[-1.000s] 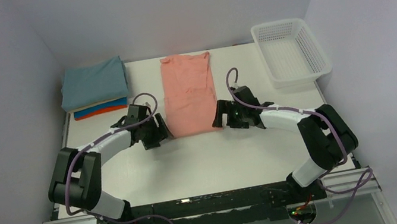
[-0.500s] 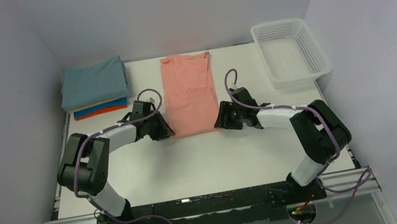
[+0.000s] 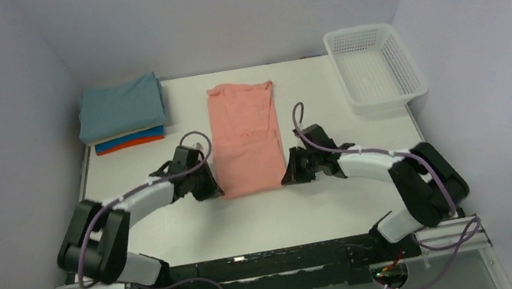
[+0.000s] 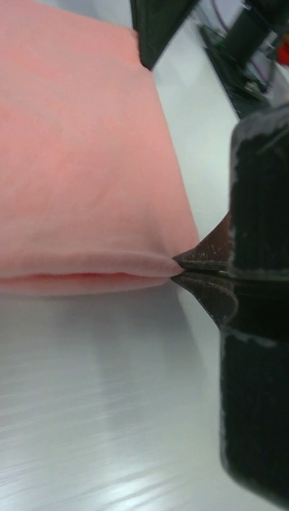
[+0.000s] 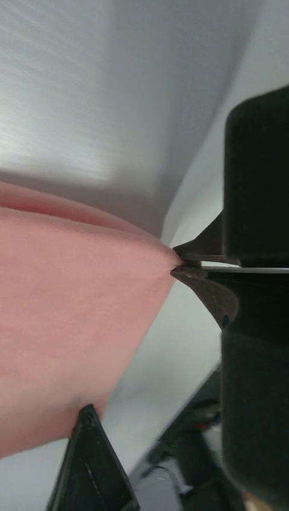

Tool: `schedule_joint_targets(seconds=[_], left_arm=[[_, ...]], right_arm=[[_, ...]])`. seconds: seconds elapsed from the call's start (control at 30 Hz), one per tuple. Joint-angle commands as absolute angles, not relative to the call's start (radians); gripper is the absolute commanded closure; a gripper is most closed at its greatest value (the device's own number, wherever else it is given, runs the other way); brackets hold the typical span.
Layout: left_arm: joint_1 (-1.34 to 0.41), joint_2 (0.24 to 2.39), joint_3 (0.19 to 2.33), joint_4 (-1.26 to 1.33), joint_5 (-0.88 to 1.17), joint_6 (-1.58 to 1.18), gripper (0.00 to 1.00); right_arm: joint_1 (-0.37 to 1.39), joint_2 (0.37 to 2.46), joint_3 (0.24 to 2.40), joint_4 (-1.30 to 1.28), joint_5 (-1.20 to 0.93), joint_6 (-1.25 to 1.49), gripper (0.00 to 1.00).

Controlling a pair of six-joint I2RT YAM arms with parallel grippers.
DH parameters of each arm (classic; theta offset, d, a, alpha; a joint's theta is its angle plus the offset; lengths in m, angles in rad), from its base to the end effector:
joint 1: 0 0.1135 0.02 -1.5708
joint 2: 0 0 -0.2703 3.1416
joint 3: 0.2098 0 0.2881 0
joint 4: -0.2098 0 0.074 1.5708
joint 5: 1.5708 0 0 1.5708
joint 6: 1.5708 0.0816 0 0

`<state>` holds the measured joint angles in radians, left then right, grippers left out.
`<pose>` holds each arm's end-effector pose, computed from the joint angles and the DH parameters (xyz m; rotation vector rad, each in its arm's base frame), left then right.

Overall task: Fold and stack the t-shirts
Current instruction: Grab one side of the 2/3 rectangular tshirt with both arms, then fold the long partially folded tshirt into a neat square

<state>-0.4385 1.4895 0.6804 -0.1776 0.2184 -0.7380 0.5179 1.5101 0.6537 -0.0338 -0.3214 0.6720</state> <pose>0.2828 -0.1522 0.0922 -0.3136 2.6729 -0.6941 0.2729 0.1852 0.0920 0.0517 2.6213 0.8708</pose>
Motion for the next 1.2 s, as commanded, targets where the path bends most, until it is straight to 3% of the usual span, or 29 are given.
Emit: schedule_joint_targets(seconds=[0.0,0.17,0.3,0.37,0.57,0.8,1.17], left_arm=[[-0.514,1.21,0.569,-0.403,0.183,-0.746,1.0],[-0.574,0.831,0.551,-0.593,0.216,-0.747,1.0],[-0.578,0.7,0.618,-0.632,0.211,-0.735,1.0],[-0.577,0.687,0.657,-0.606,0.184,-0.719,1.0],[-0.535,0.842,0.811,-0.514,0.041,-0.664,1.0],[-0.368,1.11,0.953,-0.335,0.122,-0.616,1.0],[-0.255,1.517,1.216,-0.336,0.13,-0.558,1.0]], right_arm=[[0.574,1.301,0.581,-0.211,-0.429,0.66,1.0],[0.61,1.063,0.549,-0.344,-0.536,0.666,1.0],[0.616,0.976,0.602,-0.335,-0.584,0.679,1.0],[0.611,0.972,0.679,-0.351,-0.502,0.655,1.0],[0.473,1.105,0.839,-0.336,-0.433,0.608,1.0],[0.378,1.3,0.965,-0.17,-0.421,0.609,1.0],[0.298,1.67,1.231,-0.106,-0.393,0.602,1.0]])
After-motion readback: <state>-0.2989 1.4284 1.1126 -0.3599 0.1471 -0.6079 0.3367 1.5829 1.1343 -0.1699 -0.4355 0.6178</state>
